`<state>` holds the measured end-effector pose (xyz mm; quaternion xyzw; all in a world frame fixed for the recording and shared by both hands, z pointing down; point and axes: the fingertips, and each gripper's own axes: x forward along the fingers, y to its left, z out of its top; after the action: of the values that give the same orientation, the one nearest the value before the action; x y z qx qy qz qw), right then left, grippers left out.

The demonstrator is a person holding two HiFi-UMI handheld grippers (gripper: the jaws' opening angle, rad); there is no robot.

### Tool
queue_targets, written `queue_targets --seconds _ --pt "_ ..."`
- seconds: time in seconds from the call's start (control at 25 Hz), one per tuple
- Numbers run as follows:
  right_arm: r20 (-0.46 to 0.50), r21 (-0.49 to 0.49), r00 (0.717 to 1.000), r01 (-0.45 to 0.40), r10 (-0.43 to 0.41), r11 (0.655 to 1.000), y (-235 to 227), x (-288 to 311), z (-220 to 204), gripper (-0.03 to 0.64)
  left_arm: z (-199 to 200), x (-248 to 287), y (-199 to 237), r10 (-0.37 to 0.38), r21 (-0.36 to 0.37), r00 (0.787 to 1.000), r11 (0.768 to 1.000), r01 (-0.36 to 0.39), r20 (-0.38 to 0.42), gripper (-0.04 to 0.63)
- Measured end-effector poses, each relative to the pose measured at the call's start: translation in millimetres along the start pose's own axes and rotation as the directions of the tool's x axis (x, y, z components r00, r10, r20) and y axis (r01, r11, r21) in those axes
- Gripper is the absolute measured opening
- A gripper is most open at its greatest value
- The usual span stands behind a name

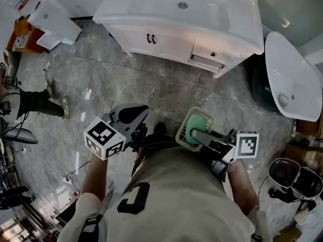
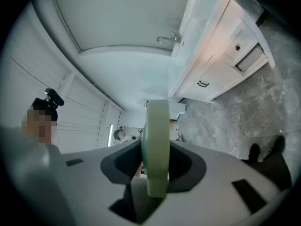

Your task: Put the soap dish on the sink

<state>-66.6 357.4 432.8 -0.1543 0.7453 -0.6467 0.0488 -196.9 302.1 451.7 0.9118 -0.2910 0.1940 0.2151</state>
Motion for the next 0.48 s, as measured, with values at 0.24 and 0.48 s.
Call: queue_targets --seconds 0.24,0.48 --pt "-0.098 -0.035 0.995 0.027 -0.030 0.999 6 77 -32 0.150 -47 -55 48 0.040 -0.021 0.999 0.999 -0.041 -0.033 0.021" --pt "-0.139 -0.053 0.987 0.072 -0.079 0.996 11 111 -60 0.151 -82 -91 66 0.059 -0.017 0.997 0.998 -0.060 -0.050 0.021"
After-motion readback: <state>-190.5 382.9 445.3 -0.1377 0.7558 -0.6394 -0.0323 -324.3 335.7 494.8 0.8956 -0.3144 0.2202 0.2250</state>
